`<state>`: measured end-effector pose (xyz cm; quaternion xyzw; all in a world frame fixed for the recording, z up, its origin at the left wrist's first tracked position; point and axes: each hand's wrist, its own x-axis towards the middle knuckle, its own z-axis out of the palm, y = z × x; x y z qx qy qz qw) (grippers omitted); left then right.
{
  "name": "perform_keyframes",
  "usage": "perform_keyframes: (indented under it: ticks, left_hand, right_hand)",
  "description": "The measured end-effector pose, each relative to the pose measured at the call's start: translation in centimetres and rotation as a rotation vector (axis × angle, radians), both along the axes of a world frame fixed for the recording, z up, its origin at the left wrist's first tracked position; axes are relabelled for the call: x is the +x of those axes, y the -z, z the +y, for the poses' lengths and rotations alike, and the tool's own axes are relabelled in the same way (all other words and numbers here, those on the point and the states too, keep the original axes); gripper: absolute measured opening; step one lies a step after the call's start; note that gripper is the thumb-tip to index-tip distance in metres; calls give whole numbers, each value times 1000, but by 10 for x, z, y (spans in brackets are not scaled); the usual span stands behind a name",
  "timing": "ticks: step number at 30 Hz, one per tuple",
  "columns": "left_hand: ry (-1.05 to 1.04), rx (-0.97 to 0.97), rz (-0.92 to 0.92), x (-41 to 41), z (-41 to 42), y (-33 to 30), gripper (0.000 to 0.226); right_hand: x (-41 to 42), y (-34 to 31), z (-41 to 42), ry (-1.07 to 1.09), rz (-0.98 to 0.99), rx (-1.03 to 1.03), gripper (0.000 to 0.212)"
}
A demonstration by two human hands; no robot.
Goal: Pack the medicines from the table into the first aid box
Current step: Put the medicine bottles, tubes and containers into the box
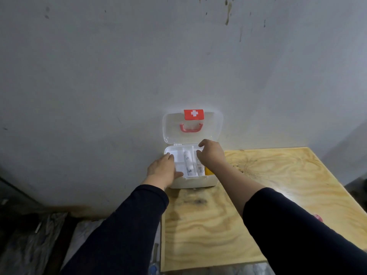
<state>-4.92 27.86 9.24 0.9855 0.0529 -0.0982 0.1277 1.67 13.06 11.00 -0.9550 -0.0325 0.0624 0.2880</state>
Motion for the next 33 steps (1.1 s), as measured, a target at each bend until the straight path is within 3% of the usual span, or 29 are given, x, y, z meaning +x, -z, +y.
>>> perform_keyframes:
  ticks: [4,8,14,24,29,33]
  left_hand:
    - [121,-6,-8,15,-27,-22,51]
    - [163,-160,49,20,-76,-44,38]
    - [201,-248,116,9,-155,-39,31]
    - [178,-238,279,-29,-257,22,37]
    - [117,-271,299,-43,-276,47,31]
    - [59,-258,325,-57,-280,57,44]
  right_hand:
    - [-4,-9,-36,-37,5,-84,33]
    - [-9,-18,-84,-93,86,-202,35]
    - [-25,-15,-172,-108,180,-326,39]
    - [-62,50,-314,-49,300,-412,39]
    - [-76,86,-347,-12,315,-393,37]
    - [-89,105,-349,1,236,-309,36]
